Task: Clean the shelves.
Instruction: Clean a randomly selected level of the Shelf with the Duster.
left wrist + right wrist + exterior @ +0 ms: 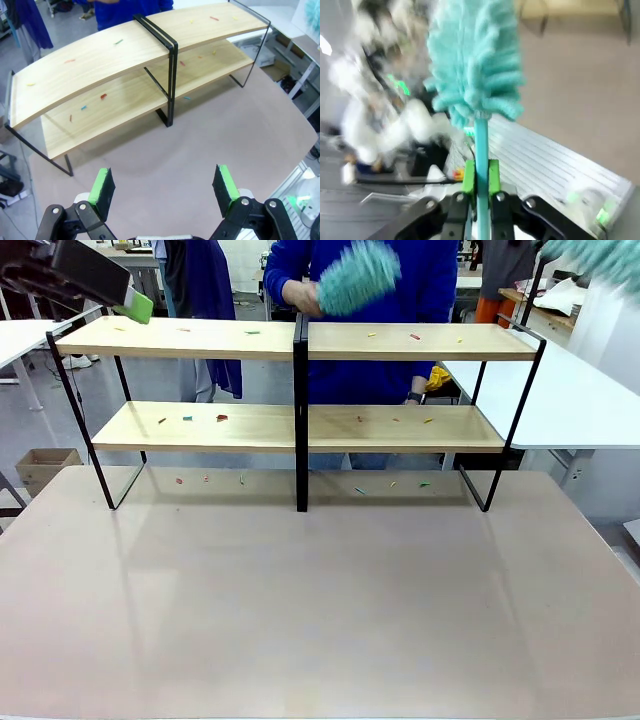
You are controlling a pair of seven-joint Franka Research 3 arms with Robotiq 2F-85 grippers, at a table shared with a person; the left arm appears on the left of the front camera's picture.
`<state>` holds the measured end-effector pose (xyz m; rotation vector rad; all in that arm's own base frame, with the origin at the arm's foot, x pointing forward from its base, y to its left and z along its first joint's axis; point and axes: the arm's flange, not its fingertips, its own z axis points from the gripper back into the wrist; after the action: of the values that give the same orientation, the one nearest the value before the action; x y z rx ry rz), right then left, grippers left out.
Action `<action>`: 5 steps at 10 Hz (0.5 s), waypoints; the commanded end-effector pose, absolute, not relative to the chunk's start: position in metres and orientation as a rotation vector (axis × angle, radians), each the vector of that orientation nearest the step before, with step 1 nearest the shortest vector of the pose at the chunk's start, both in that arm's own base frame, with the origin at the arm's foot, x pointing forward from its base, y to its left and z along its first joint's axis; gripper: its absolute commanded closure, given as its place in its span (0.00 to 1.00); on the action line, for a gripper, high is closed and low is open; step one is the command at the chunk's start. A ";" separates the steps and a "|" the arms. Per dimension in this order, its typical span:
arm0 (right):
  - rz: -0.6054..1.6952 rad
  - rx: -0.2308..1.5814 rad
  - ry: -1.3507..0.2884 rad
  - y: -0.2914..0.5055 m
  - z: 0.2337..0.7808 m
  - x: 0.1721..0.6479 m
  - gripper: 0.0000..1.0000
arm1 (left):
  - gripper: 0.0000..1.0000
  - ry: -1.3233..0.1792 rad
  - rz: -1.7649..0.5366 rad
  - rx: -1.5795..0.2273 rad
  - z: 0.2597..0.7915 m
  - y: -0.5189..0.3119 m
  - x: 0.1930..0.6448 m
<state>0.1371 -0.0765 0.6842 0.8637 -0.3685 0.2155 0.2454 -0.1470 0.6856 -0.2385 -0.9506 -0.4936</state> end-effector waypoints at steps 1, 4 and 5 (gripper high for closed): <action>0.339 0.733 -0.198 -0.009 0.607 0.146 0.88 | 0.00 -0.955 -0.497 -0.251 0.686 -0.146 0.246; 0.302 0.576 -0.101 0.007 0.568 0.131 0.88 | 0.00 -0.955 -0.497 -0.251 0.686 -0.146 0.246; 0.296 0.657 -0.039 0.013 0.566 0.146 0.88 | 0.00 -0.955 -0.497 -0.251 0.686 -0.146 0.246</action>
<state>0.1400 0.0197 0.5531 0.6004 -0.0230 0.3117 0.2453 -0.1470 0.6857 -0.2384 -0.9511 -0.4936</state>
